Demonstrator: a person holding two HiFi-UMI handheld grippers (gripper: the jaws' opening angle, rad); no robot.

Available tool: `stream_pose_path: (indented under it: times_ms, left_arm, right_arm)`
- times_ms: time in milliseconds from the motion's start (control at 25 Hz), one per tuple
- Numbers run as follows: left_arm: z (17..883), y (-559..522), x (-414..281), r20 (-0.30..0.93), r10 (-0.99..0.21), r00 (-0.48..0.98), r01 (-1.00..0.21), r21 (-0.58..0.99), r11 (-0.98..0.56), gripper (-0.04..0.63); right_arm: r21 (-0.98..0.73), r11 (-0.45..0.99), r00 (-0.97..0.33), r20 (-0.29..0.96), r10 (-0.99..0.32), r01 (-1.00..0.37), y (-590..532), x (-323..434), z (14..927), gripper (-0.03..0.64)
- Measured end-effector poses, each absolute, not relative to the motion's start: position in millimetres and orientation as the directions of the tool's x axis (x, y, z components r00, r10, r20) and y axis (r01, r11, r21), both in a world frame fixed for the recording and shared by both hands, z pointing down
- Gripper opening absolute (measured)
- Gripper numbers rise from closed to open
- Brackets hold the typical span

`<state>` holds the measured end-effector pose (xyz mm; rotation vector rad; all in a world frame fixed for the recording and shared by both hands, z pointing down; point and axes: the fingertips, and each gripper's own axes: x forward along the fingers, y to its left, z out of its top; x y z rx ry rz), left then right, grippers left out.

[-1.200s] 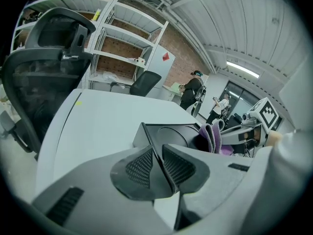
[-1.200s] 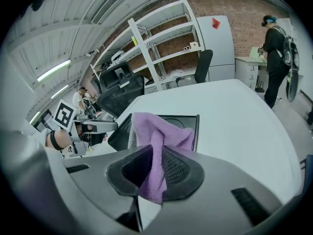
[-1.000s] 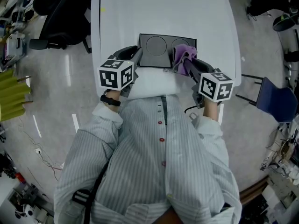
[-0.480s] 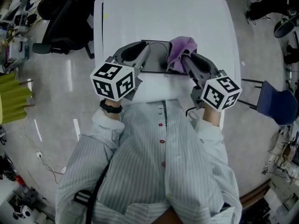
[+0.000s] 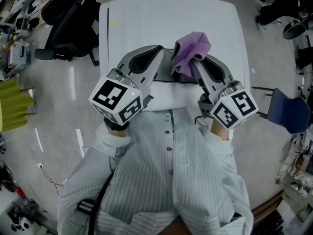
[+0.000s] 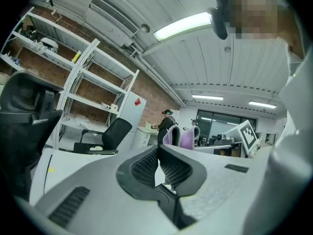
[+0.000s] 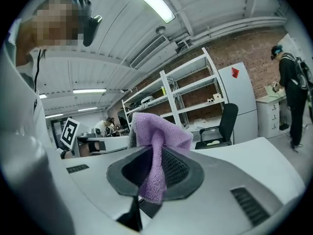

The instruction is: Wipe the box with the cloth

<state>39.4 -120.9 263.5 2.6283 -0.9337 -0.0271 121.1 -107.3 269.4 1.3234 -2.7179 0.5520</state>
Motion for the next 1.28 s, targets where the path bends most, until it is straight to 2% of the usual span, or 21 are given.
stream_pose_path:
  times_ms: [440,1280]
  left_arm:
    - [250.7,-114.9,36.7,0.079,-0.582,0.81,-0.574,0.31,-0.758,0.008]
    - [256.7,-122.1,30.8,0.092,-0.571,0.816,-0.57,0.302,-0.765,0.008]
  right_arm:
    - [-0.26,0.561,-0.611,0.18,-0.771,-0.786,-106.4,122.0,248.9,0.055]
    - [-0.247,0.538,-0.586,0.2,-0.785,-0.806,-109.5,127.8,255.9,0.055]
